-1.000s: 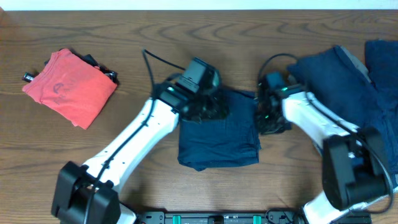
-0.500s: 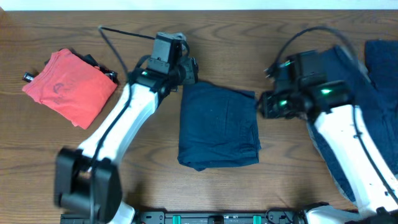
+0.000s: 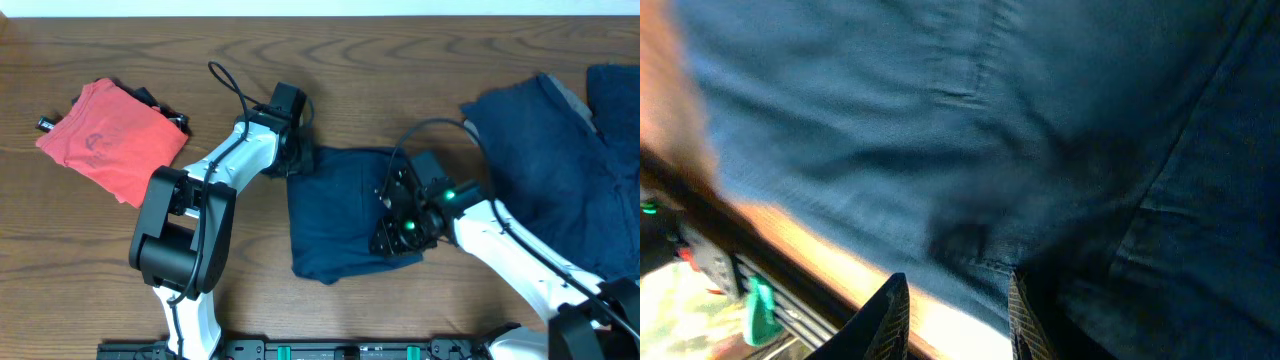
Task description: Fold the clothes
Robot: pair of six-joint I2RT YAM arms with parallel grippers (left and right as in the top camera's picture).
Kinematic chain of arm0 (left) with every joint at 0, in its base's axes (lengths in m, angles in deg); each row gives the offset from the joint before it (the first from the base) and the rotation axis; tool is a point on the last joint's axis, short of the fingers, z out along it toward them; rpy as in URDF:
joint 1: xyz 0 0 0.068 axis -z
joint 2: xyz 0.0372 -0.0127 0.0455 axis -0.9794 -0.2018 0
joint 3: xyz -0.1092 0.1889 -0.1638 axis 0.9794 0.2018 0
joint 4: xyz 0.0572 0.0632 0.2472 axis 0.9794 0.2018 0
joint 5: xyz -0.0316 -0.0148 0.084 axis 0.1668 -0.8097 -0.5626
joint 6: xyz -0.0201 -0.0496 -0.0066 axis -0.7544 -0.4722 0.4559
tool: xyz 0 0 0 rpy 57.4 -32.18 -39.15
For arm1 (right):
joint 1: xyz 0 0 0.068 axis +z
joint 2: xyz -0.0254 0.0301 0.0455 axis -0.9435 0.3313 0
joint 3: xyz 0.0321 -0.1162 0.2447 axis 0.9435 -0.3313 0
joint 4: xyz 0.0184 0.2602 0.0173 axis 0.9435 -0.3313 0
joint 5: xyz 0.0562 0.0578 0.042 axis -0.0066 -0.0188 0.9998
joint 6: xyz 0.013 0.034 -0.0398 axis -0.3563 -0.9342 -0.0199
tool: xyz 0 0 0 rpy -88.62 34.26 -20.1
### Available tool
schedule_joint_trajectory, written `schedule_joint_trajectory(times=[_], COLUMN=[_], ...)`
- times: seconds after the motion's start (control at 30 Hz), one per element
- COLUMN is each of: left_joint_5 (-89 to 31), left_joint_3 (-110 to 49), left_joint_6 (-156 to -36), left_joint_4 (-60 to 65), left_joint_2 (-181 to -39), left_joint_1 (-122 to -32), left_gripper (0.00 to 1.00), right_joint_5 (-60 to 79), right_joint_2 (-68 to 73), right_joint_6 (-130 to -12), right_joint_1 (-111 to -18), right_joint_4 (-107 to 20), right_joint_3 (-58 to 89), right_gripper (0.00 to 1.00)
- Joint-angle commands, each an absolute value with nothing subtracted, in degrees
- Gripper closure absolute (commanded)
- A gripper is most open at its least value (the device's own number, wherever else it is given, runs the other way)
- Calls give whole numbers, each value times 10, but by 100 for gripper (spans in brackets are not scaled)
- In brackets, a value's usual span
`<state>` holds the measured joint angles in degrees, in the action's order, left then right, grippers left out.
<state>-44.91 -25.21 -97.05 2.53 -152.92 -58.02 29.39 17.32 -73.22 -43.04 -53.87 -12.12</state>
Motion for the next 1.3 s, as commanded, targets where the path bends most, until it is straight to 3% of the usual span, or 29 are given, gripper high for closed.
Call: schedule_joint_trajectory(times=[0.0, 0.27, 0.43, 0.6, 0.67, 0.73, 0.8, 1.03, 1.27], left_joint_5=[-456, -411, -327, -328, -330, -332, -332, -319, -221], left_joint_3=[-253, -253, -253, -253, -253, -253, -253, -253, -253], left_joint_6=[-959, -962, -957, -957, -954, -933, -913, -833, -807], left_joint_4=[90, 337, 373, 315, 266, 206, 158, 86, 28], left_joint_2=[-1540, -1540, -1522, -1452, -1419, -1398, -1394, -1448, -1537], left_joint_1=[-582, -580, -580, -581, -581, -580, -580, -579, -579], left_gripper=[48, 48, 48, 47, 41, 14, 2, 2, 2], right_joint_5=[282, 105, 96, 130, 129, 129, 130, 129, 129], right_joint_2=[196, 231, 230, 230, 229, 225, 222, 219, 219], right_joint_6=[-755, -822, -777, -738, -734, -733, -733, -733, -733], right_joint_1=[-430, -502, -564, -570, -565, -563, -563, -563, -563], right_joint_4=[-519, -451, -323, -337, -356, -369, -375, -394, -397], right_joint_3=[-152, -158, -132, -81, -67, -60, -58, -58, -58], right_gripper=[68, 68, 65, 62, 59, 57, 56, 53, 53])
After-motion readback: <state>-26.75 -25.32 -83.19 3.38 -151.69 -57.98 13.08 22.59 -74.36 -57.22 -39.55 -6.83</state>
